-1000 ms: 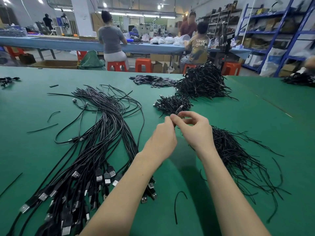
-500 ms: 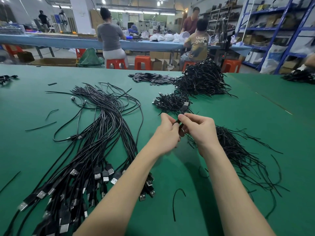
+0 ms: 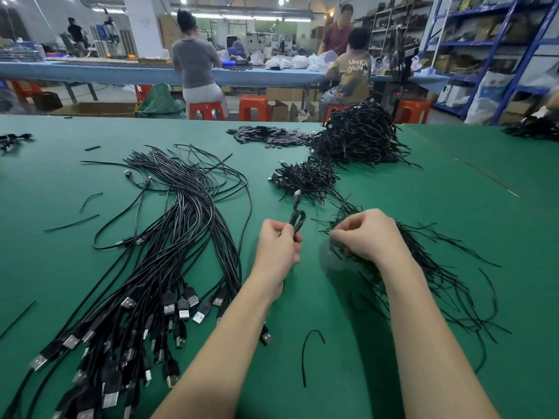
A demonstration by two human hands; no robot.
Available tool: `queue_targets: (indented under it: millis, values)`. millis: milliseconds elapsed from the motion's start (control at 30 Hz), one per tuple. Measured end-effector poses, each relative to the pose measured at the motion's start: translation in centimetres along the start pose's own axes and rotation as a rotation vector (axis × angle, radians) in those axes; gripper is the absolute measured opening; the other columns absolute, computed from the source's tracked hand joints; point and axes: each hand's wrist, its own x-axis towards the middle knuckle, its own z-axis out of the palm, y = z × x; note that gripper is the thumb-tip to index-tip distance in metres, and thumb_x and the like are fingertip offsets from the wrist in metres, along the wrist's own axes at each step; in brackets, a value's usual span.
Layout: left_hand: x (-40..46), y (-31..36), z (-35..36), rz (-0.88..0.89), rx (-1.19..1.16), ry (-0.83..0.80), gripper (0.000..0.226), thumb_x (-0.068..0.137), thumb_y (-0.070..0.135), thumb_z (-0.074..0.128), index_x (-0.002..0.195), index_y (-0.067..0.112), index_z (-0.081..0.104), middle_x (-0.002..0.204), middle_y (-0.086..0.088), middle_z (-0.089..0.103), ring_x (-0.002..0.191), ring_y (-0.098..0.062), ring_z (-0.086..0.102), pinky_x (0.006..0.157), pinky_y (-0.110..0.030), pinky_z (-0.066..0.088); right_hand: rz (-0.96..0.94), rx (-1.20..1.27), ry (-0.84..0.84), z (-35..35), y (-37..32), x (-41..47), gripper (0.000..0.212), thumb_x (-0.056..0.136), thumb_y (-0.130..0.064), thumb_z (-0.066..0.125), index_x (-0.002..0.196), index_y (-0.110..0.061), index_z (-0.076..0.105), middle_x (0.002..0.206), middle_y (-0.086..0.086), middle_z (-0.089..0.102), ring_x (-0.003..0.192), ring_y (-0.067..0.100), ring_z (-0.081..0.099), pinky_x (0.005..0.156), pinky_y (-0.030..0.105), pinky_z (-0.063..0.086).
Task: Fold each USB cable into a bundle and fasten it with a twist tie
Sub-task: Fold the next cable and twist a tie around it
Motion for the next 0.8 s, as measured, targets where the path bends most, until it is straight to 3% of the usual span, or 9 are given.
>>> queue_targets:
  millis: [167, 333, 433, 500, 600, 667, 800]
  values:
    - [0.0, -0.1, -1.3, -0.065, -0.149, 0.018, 0.011, 0.100, 0.006, 0.041, 0.092, 0.012, 0.042, 0.079, -0.005, 0.055, 0.045, -0.007, 0.037, 0.039, -0.017, 0.026, 0.158, -0.301, -0.055, 1.0, 0.0, -0.3, 0.036, 0.075, -0.040, 0.083, 0.105, -0.022, 0.073, 0.105, 0.004, 0.071, 0.097, 0.027, 0.066, 0.083, 0.034, 0.055]
    - [-0.2, -0.2, -1.1, -0.049, -0.132, 0.009, 0.012, 0.101, 0.007, 0.041, 0.091, 0.014, 0.041, 0.079, -0.004, 0.055, 0.047, -0.008, 0.036, 0.041, -0.018, 0.025, 0.135, -0.367, -0.093, 1.7, -0.3, -0.5, 0.026, 0.085, -0.026, 0.066, 0.110, -0.019, 0.069, 0.108, 0.007, 0.067, 0.093, 0.029, 0.062, 0.076, 0.032, 0.049]
    - [-0.4, -0.3, -0.7, -0.031, -0.089, -0.006, 0.012, 0.101, 0.010, 0.043, 0.091, 0.015, 0.041, 0.079, -0.004, 0.056, 0.047, -0.006, 0.038, 0.040, -0.017, 0.028, 0.101, -0.107, -0.204, 0.7, -0.5, -0.3, 0.017, 0.087, -0.020, 0.061, 0.093, -0.010, 0.074, 0.082, 0.006, 0.068, 0.068, 0.022, 0.055, 0.061, 0.028, 0.043]
    - [-0.4, -0.3, -0.9, -0.030, -0.081, -0.005, 0.011, 0.101, 0.012, 0.043, 0.091, 0.015, 0.042, 0.080, -0.003, 0.056, 0.047, -0.006, 0.039, 0.039, -0.016, 0.028, 0.087, 0.158, -0.211, -0.7, -0.5, -0.3, 0.014, 0.089, -0.020, 0.066, 0.083, -0.014, 0.076, 0.077, 0.004, 0.072, 0.066, 0.019, 0.052, 0.060, 0.028, 0.041]
    - [-0.3, -0.1, -1.1, -0.039, -0.073, -0.006, 0.009, 0.101, 0.012, 0.043, 0.093, 0.015, 0.043, 0.082, -0.003, 0.055, 0.050, -0.007, 0.039, 0.040, -0.016, 0.028, 0.047, 0.414, 0.042, -1.7, 0.1, -0.4, 0.004, 0.085, -0.023, 0.074, 0.082, -0.025, 0.077, 0.087, -0.002, 0.076, 0.070, 0.014, 0.061, 0.061, 0.027, 0.043]
    - [-0.4, 0.0, -1.0, -0.045, -0.065, -0.013, 0.008, 0.101, 0.013, 0.044, 0.094, 0.015, 0.044, 0.083, -0.003, 0.056, 0.051, -0.007, 0.039, 0.040, -0.016, 0.028, -0.055, 0.473, 0.157, -1.5, 0.5, -0.5, 0.007, 0.084, -0.023, 0.076, 0.089, -0.027, 0.077, 0.079, -0.008, 0.072, 0.070, 0.012, 0.062, 0.066, 0.027, 0.046]
    - [-0.6, 0.1, -0.8, -0.041, -0.082, -0.029, 0.008, 0.101, 0.012, 0.044, 0.094, 0.014, 0.043, 0.083, -0.004, 0.055, 0.047, -0.005, 0.038, 0.039, -0.015, 0.026, -0.393, 0.550, -0.081, -0.7, -0.7, -1.0, 0.015, 0.088, -0.020, 0.077, 0.098, -0.031, 0.081, 0.072, -0.013, 0.067, 0.055, 0.012, 0.044, 0.059, 0.025, 0.042]
